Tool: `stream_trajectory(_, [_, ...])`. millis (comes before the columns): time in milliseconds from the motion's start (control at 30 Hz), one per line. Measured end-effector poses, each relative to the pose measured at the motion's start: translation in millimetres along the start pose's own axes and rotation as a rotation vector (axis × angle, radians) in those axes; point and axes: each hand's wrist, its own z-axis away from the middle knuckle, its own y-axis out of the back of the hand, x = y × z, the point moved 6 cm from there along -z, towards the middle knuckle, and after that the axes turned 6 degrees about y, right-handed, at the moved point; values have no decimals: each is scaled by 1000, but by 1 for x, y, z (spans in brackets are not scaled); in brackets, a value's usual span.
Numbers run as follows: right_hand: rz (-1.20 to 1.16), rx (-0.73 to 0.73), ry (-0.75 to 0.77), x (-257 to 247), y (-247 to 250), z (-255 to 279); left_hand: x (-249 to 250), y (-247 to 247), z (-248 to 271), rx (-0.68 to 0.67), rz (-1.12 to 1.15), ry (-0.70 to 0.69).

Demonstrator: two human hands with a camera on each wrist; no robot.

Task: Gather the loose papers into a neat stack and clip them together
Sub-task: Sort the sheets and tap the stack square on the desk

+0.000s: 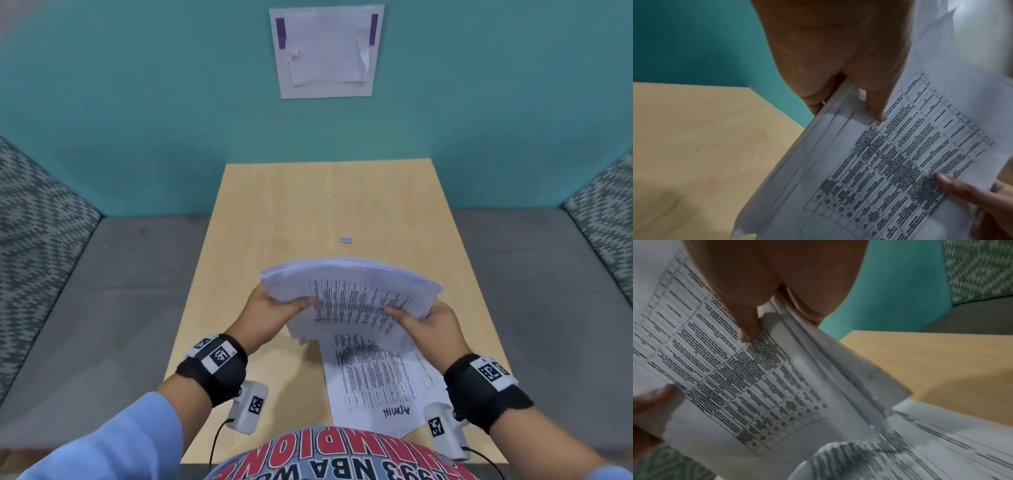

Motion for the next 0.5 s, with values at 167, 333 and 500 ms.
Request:
stream_trajectory(167, [-60,-87,86,-21,-3,3,20,14,2,13,-49,-54])
stream_trajectory(333, [-11,-57,114,-24,-4,1,81,26,13,81,-480,-316])
stream_trajectory(500, [198,-219,388,-71,-14,-2,110,-3,22,-148,-1171,-322])
